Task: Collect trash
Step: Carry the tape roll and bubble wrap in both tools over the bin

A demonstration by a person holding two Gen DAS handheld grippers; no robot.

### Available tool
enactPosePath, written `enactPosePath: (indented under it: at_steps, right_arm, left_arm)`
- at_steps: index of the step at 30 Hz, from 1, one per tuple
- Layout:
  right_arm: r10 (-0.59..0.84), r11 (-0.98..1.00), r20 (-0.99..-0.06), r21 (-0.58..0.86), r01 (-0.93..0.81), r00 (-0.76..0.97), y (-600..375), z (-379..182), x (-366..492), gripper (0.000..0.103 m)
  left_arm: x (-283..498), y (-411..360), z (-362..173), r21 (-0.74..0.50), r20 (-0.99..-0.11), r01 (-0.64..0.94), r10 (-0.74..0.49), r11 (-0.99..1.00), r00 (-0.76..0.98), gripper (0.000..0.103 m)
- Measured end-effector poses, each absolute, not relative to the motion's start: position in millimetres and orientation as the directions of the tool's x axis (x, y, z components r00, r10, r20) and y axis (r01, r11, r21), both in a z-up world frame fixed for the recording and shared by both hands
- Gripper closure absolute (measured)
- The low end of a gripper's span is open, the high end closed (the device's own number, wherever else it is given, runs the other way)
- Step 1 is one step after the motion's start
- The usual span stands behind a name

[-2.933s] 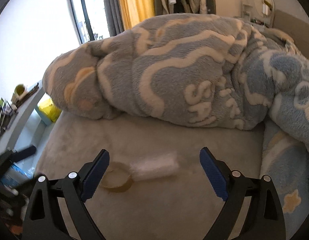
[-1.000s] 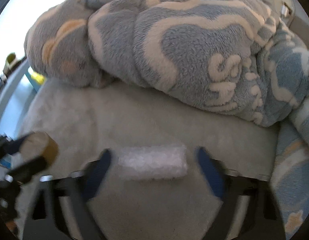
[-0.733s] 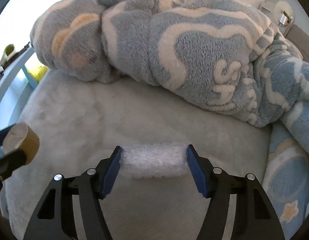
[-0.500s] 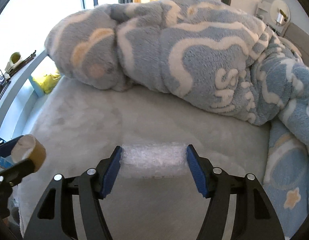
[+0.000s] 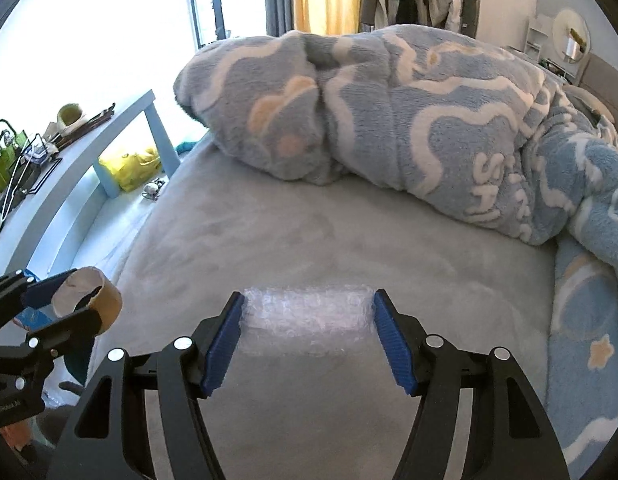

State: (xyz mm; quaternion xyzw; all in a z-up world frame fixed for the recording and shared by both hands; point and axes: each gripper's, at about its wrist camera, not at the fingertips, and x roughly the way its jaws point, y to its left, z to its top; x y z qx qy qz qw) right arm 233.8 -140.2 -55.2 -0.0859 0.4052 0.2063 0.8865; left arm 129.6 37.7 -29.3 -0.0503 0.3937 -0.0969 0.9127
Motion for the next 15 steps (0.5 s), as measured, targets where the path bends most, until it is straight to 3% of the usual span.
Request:
enactPosePath:
  at_steps: [15]
  right_arm:
    - [0.429,0.841,-0.727,0.105,-0.531,0.537,-80.8,-50.3,177.6,0.037]
  left_arm:
    - [90.8,93.4,-28.2,-0.169,-0.707,0.057,-0.162,0.984,0.688,0.054]
